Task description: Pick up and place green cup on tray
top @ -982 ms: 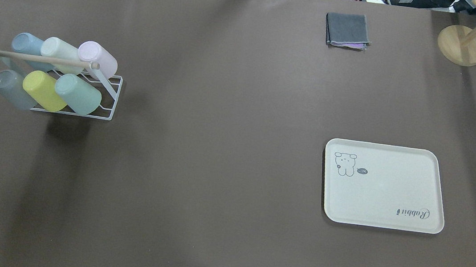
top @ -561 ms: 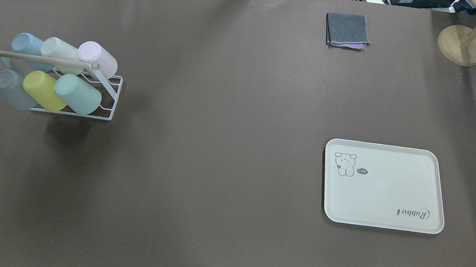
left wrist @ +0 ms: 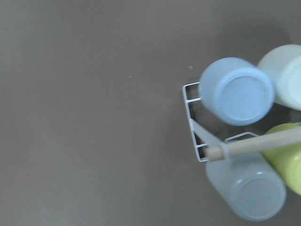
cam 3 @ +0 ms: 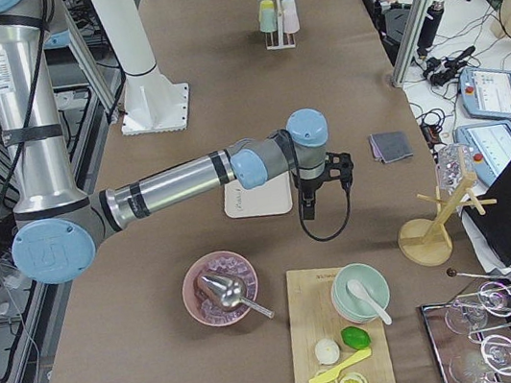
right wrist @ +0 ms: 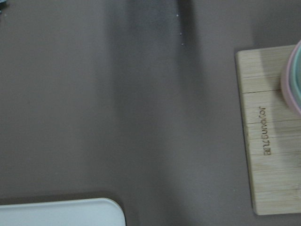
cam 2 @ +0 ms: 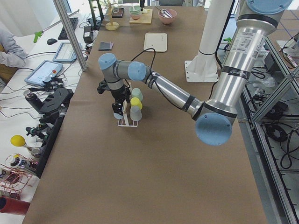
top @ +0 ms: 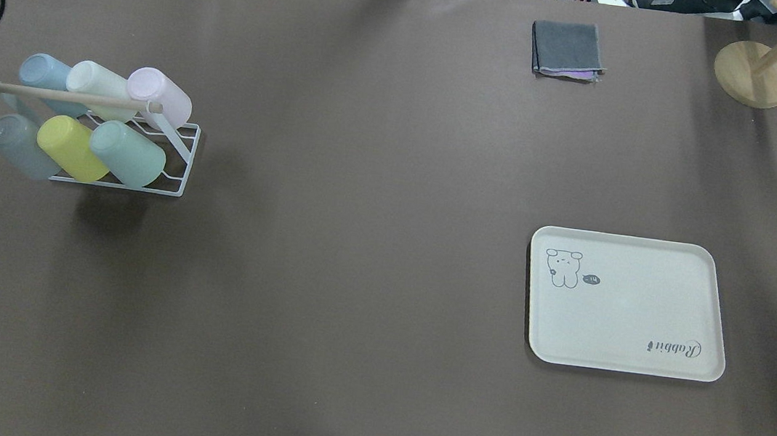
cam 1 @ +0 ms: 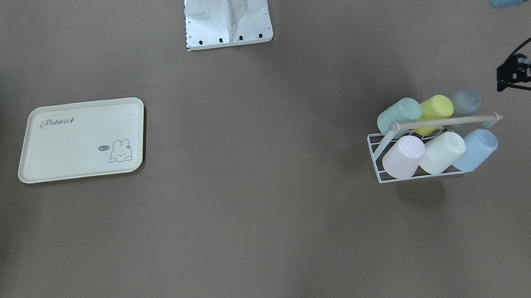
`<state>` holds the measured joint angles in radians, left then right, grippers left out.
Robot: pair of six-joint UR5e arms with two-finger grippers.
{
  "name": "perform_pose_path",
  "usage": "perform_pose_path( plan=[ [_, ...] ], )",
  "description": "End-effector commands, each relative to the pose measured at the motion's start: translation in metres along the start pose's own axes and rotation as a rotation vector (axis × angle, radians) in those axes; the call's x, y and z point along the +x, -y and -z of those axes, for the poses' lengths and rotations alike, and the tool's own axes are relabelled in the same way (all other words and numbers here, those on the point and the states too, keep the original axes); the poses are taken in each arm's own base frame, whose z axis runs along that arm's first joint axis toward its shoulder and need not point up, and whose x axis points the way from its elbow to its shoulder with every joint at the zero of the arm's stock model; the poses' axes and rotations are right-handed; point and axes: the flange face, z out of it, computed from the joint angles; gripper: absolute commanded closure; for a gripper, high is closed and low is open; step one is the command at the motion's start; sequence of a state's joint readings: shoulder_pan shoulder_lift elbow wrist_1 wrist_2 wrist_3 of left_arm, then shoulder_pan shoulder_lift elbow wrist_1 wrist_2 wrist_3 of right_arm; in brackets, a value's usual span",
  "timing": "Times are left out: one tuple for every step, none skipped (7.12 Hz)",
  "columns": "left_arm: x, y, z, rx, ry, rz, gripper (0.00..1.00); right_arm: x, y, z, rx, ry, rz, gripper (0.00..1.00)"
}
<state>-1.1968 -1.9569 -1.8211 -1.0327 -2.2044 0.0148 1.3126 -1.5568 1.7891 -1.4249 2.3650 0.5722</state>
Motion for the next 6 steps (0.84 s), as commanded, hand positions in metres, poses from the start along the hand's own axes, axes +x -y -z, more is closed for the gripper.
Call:
perform_pose_path(
  plan=[
    [0.140, 0.039, 0.037, -0.037, 0.141, -0.183, 0.02, -0.029, -0.037, -0.040, 0.032, 0.043, 0.000, 0.00],
    [0.197, 0.025, 0.042, -0.024, 0.231, -0.292, 0.02, -0.044, -0.046, -0.056, 0.013, 0.043, 0.029, 0.00],
    [0.244, 0.023, 0.037, -0.012, 0.260, -0.380, 0.02, -0.052, -0.060, -0.070, -0.022, 0.040, 0.053, 0.00],
    [0.270, 0.012, 0.033, 0.024, 0.245, -0.449, 0.02, -0.050, -0.077, -0.076, -0.047, 0.035, 0.065, 0.00],
    [0.312, -0.007, 0.013, -0.003, 0.225, -0.538, 0.02, -0.041, -0.089, -0.081, -0.036, 0.040, 0.092, 0.00],
    [0.335, -0.030, -0.005, -0.002, 0.315, -0.714, 0.02, -0.032, -0.102, -0.092, -0.021, 0.018, 0.114, 0.00]
  ],
)
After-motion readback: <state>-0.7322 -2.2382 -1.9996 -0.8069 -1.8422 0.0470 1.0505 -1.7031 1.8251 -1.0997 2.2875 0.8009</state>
